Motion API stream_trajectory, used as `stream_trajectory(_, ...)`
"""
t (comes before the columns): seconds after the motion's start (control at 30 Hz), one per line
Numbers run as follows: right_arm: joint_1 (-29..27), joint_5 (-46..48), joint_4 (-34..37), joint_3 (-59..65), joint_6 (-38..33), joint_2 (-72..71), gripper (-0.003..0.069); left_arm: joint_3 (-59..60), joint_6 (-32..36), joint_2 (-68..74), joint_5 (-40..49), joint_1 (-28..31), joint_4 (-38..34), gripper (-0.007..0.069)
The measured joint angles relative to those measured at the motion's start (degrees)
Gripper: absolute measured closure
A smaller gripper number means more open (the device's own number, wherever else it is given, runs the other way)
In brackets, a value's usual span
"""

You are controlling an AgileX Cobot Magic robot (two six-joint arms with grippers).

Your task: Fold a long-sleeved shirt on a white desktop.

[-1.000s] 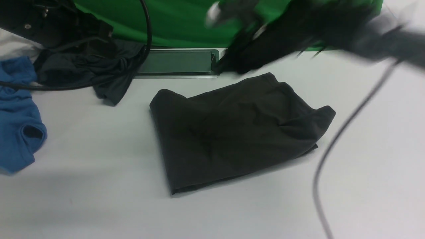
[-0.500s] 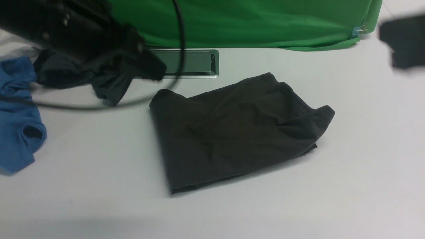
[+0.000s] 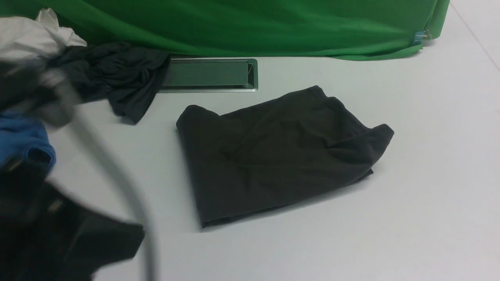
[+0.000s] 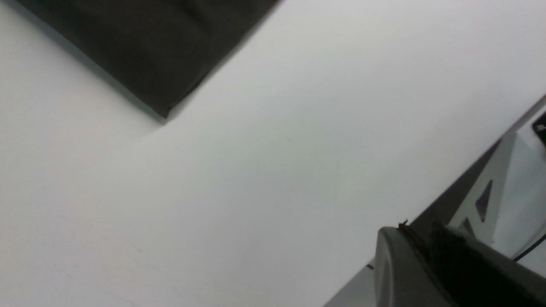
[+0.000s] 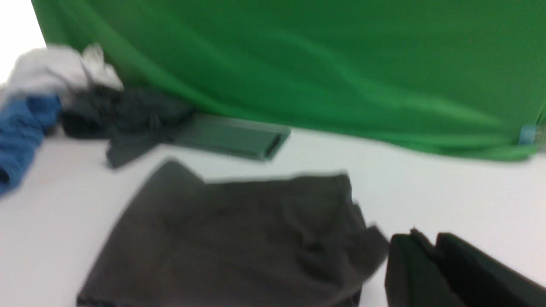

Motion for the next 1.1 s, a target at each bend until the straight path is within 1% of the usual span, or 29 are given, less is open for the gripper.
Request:
stream_trajectory(0.1,0.0,0.0,0.0,0.1,0.0,-4.3,0.0566,6.7,-0.4,-12.0,-2.0,0.0,-0.7,0.0514)
stream_trajectory(0.13,0.0,0.0,0.0,0.1,0.0,-4.5,0.0566,6.7,-0.4,-12.6,-2.1,0.0,-0.7,0.0514)
stream_trajectory(0.23,0.0,0.0,0.0,0.2,0.0,-6.2,0.0564,11.6,-0.4,-21.1,-6.0,0.0,0.2,0.0514)
stream_trajectory(0.33,0.0,0.0,0.0,0.3,0.0,-6.6,0.0557,14.3,-0.4,-25.7,-10.8,0.0,2.0,0.0514)
stream_trajectory(0.37,0.0,0.0,0.0,0.3,0.0,-6.6,0.0552,15.7,-0.4,-28.0,-14.3,0.0,3.2,0.0514)
stream_trajectory(0.5,0.0,0.0,0.1,0.3,0.0,-6.6,0.0543,16.7,-0.4,-29.9,-20.7,0.0,5.7,0.0514)
stream_trajectory(0.6,0.0,0.0,0.1,0.3,0.0,-6.6,0.0537,16.7,-0.4,-30.0,-23.1,0.0,7.8,0.0514)
stream_trajectory(1.1,0.0,0.0,0.1,0.3,0.0,-6.6,0.0502,16.8,-0.4,-30.0,-23.7,0.0,8.7,0.0514)
